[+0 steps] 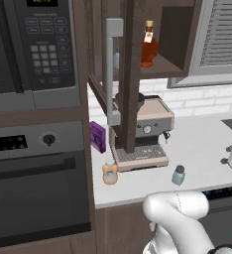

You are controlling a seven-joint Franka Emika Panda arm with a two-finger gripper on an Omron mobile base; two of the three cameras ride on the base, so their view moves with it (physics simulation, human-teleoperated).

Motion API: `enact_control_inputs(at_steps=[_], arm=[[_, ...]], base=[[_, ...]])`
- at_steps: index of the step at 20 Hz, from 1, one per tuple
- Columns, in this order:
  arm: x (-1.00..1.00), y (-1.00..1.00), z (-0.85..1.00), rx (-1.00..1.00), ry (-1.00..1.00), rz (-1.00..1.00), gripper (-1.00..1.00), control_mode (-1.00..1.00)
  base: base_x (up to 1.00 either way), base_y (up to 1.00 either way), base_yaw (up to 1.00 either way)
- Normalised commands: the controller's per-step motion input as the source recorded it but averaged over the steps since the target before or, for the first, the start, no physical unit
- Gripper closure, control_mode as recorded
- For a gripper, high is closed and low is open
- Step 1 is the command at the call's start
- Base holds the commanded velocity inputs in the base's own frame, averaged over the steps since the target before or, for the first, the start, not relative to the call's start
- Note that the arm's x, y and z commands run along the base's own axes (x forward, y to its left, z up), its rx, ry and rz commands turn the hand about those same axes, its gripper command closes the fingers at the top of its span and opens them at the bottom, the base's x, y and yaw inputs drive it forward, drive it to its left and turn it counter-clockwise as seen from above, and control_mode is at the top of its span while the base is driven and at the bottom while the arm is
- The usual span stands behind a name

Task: Put the shaker and condiment bottle from the counter next to their counterparts in the cabinet.

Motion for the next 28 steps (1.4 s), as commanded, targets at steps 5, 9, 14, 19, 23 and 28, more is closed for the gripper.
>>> enact_control_inputs(at_steps=[5,9,14,19,23,28], arm=[[0.0,0.0,-0.38,0.02,-0.25,0.29,-1.0,-1.0],[0.0,0.0,-0.07,0.0,-0.23,0.34,-1.0,-1.0],[0.08,0.0,0.0,0.0,-0.16,0.27,-1.0,-1.0],[0.06,0.0,-0.02,0.0,-0.02,0.2,-1.0,-1.0],[0.11,0.0,-0.08,0.0,0.0,0.09,-1.0,-1.0],[0.19,0.0,-0.16,0.0,0.0,0.08,-1.0,-1.0]], base=[[0.0,0.0,0.0],[0.0,0.0,0.0],[0.0,0.0,0.0],[0.0,0.0,0.0],[0.0,0.0,0.0],[0.0,0.0,0.0]])
